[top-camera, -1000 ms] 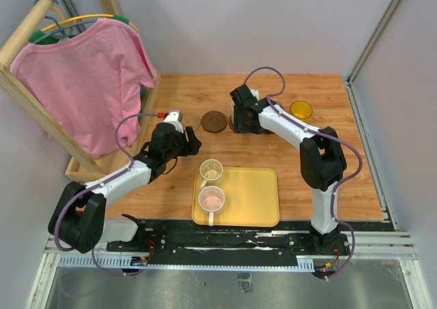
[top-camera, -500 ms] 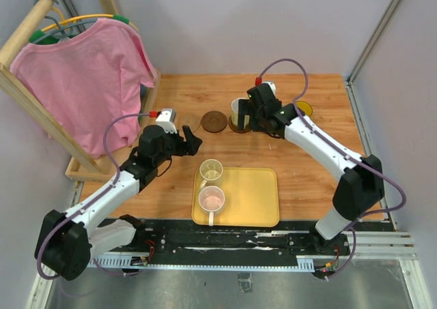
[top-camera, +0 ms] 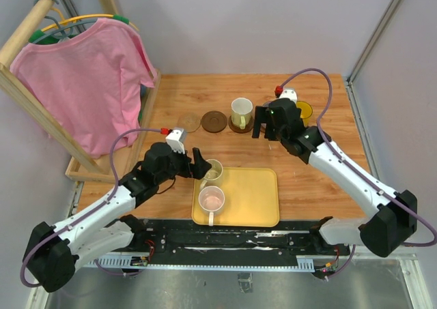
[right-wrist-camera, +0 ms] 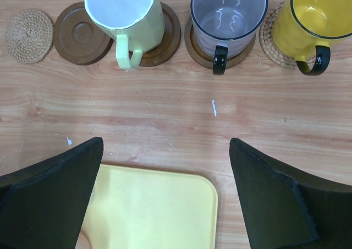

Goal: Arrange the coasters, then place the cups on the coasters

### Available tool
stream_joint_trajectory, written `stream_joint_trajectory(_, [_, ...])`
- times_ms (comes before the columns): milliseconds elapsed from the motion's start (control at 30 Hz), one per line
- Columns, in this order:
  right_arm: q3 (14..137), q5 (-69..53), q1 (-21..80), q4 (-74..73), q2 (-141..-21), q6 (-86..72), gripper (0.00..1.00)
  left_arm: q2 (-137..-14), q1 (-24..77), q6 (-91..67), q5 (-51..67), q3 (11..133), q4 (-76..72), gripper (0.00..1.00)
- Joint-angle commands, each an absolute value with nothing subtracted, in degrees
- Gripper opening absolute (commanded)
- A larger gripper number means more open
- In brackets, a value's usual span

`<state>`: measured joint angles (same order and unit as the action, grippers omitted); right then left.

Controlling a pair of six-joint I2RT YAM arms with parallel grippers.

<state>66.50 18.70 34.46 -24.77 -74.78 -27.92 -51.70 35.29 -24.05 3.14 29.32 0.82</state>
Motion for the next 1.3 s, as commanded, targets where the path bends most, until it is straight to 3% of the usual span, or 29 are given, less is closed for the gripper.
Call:
stream_joint_trajectory(0, [63.8,21.2,35.4,-20.2,-71.6,-26.7,0.98,-51.3,38.5,-25.1,1.3,28.4,3.4,0.99])
stream_joint_trajectory(900, [61.8,18.6,35.4,-18.1,-72.5,-27.5,0.98,-59.4,44.1,-25.5,-1.7,27.8,5.0,1.00])
stream_joint_trajectory(1000, [61.7,18.4,35.3,-18.1,-73.1,-27.6,0.98,-60.8,44.1,-25.6,-2.0,27.9,4.7,0.92])
stream_joint_trajectory(1200, [62.0,17.6,35.4,-18.3,-73.9,-27.8,0.98,-62.6,44.3,-25.5,-0.6,28.0,4.7,0.63])
stream_joint_trajectory(1267, [62.0,17.3,35.4,-18.4,-74.0,-28.0,0.98,-62.5,44.4,-25.4,-0.2,27.9,4.7,0.60])
